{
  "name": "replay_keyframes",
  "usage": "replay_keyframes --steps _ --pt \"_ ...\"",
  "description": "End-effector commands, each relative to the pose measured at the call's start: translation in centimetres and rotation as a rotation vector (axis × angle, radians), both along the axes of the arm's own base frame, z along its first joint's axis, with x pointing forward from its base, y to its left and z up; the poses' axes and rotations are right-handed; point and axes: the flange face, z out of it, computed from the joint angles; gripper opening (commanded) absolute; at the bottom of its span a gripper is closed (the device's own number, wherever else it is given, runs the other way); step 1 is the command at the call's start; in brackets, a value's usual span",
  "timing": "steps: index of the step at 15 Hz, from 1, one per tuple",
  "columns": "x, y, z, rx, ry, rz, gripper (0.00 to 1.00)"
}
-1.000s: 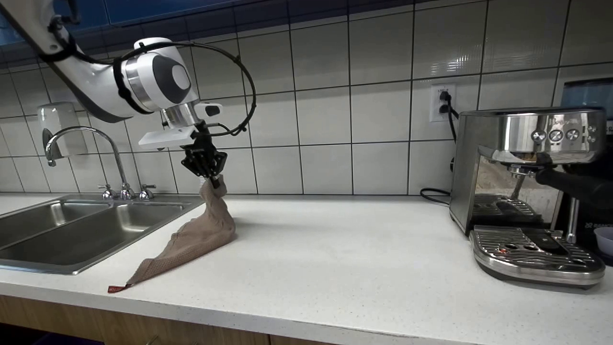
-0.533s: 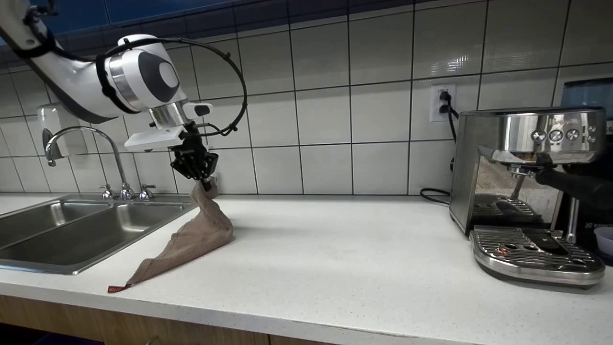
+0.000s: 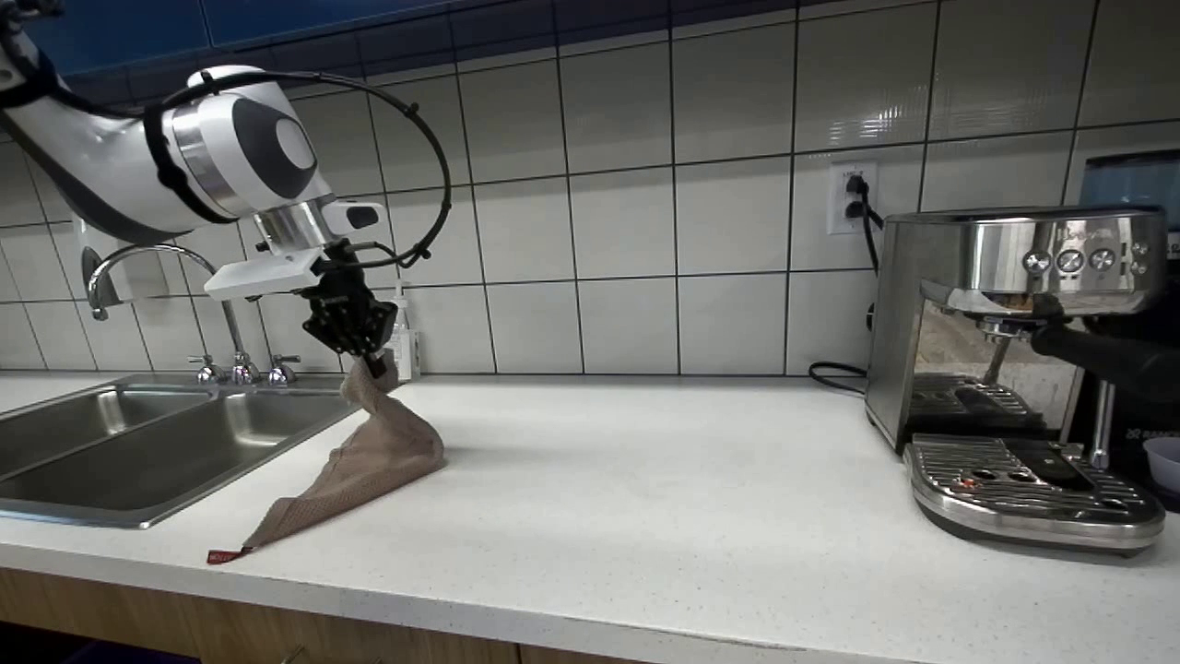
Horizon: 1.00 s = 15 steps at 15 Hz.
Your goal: Fold the brown towel twice
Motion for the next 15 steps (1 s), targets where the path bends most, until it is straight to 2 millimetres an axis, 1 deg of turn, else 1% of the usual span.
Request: replay_keyframes --steps 1,8,11,15 --pt "-2.4 0.5 -0.1 -0.029 -0.023 0.008 0.01" --pt "-4.7 2.1 -2.4 -0.079 -0.015 0.038 0.01" --pt "-5.2 2.7 -3.0 -0.097 -0.009 0.044 0.01" --pt "-5.5 3.1 -3.2 -0.099 -0.005 0.038 0.01"
